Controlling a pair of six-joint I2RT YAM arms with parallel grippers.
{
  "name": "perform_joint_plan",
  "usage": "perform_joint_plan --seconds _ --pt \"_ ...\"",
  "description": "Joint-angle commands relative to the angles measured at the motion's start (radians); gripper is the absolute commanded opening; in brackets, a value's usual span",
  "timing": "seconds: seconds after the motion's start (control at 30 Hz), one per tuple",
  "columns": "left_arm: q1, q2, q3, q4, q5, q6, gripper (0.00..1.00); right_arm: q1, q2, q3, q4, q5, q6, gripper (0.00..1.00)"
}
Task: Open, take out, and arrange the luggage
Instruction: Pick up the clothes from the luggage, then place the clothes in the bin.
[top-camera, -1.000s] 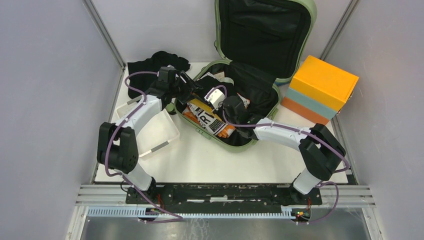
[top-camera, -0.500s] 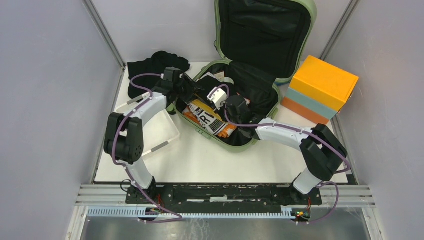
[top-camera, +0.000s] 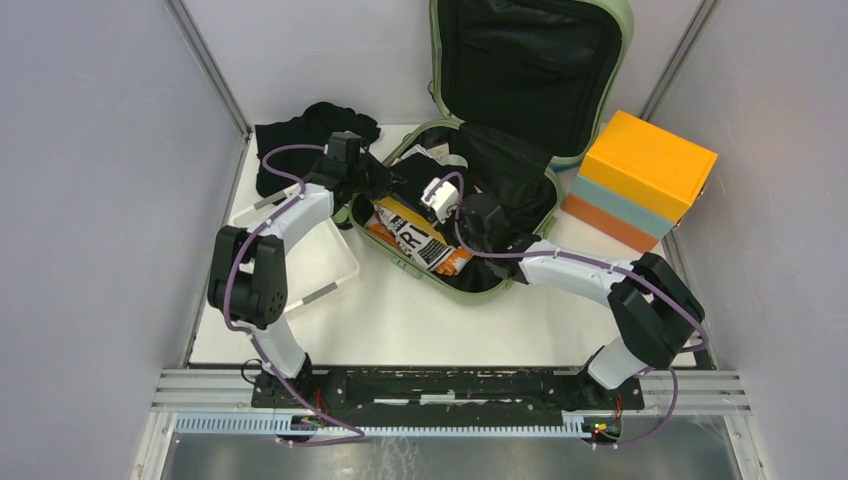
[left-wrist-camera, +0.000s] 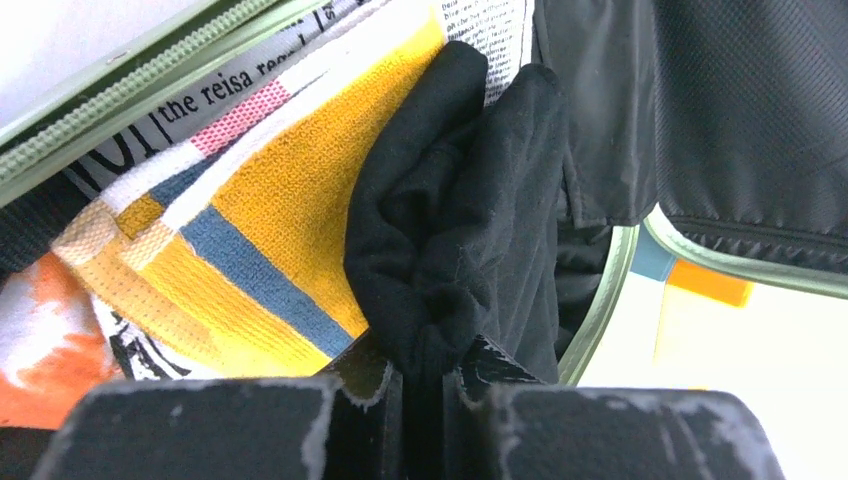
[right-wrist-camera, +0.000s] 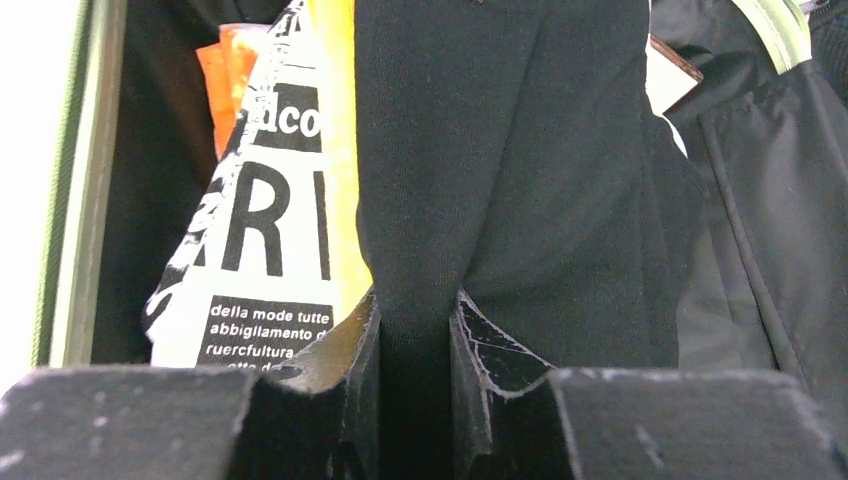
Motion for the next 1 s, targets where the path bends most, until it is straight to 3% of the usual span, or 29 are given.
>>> perform_joint_plan --seconds 0.0,0.07,0.2,0.23,0.37,0.63,0.97 --pt "0.001 -0.080 0.025 -0.011 -0.036 0.121 0.02 0.004 -0.086 -0.032 0.085 -0.132 -0.013 0.12" --pt "0.001 -0.122 0.013 -0.047 -0.059 0.182 0.02 0.003 -0.098 -0.044 0.092 -0.168 -0.014 0.18" --pt "0.001 -0.212 -0.033 -0.125 -0.086 0.326 0.02 0.001 -0.146 -0.081 0.114 -0.246 -0.011 0.68" --pt "0.001 -0.231 -0.044 -0.153 -0.098 0.366 0.02 -0.003 -0.167 -0.096 0.131 -0.261 -0.004 0.76" --pt "0.004 -0.312 -0.104 -0.259 -0.173 0.505 0.02 -0.040 -0.253 -0.142 0.169 -0.316 0.048 0.94" --pt "0.014 -0.468 -0.150 -0.460 -0.254 0.784 0.02 -0.148 -0.307 -0.271 0.253 -0.374 0.155 0.98" --pt "0.078 -0.632 -0.197 -0.586 -0.441 0.948 0.02 -0.183 -0.306 -0.341 0.310 -0.397 0.200 0.98"
